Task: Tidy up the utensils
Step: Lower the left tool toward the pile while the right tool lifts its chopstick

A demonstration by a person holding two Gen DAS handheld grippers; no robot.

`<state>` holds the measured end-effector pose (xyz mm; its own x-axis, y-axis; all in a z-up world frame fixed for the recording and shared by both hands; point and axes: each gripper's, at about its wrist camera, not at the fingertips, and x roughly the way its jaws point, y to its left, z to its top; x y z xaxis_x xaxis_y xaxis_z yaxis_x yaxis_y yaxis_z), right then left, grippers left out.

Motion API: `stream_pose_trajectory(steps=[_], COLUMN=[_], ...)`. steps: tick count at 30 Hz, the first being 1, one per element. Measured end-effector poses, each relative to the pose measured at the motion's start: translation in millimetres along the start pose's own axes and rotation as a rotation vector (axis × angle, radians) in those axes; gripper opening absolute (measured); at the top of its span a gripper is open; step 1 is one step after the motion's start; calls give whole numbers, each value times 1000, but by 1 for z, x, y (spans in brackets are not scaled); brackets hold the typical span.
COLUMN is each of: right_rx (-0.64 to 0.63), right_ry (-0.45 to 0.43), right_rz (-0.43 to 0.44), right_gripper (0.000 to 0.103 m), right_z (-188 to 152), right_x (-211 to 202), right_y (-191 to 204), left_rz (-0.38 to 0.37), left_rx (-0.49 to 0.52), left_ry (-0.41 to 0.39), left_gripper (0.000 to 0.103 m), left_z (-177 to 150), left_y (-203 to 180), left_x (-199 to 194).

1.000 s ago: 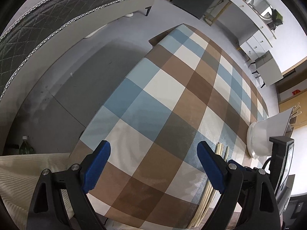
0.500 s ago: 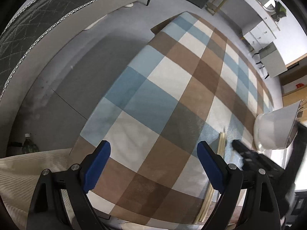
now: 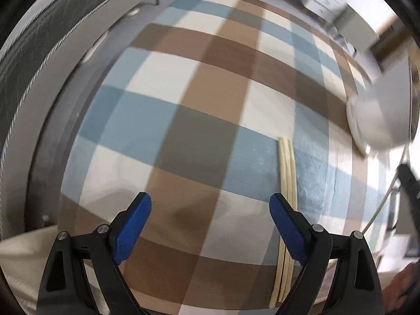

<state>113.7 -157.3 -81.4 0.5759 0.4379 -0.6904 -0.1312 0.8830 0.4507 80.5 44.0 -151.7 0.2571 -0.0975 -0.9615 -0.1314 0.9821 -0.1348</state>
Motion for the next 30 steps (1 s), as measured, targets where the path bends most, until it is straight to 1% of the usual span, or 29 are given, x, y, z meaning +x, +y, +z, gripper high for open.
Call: stream_pose_trajectory(steps=[4, 6, 8, 11, 15, 17, 20, 22, 25, 28, 30], right_rx=[71, 102, 132, 147, 145, 141, 120, 112, 98, 98, 106], right_ry=[-24, -34, -42, -59, -59, -57, -57, -63, -71, -73, -76], right_rz=[46, 69, 94, 117, 114, 117, 117, 122, 124, 126, 133], right_gripper=[4, 4, 4, 4, 4, 4, 4, 4, 4, 4, 4], right_z=[2, 2, 2, 4, 3, 2, 2, 1, 1, 0, 0], right_x=[-3, -5, -6, -11, -14, -15, -16, -20, -23, -25, -27], right_y=[-18, -24, -29, -33, -37, -37, -35, -34, -33, -34, -36], left_rz=[47, 61, 53, 84, 102, 103, 69, 58, 70, 96, 94], left_rx=[54, 58, 53, 69, 80, 69, 31, 25, 49, 69, 58], left_ry=[-5, 3, 25, 12, 6, 20, 29, 10, 0, 27, 20], left_gripper=[88, 88, 88, 88, 88, 88, 88, 88, 88, 90, 90], left_z=[-4, -4, -4, -4, 1, 1, 0, -1, -2, -6, -5], left_y=[-13, -15, -15, -17, -24, -24, -25, -27, -32, -36, -38], left_x=[7, 11, 17, 18, 22, 22, 17, 10, 9, 16, 18])
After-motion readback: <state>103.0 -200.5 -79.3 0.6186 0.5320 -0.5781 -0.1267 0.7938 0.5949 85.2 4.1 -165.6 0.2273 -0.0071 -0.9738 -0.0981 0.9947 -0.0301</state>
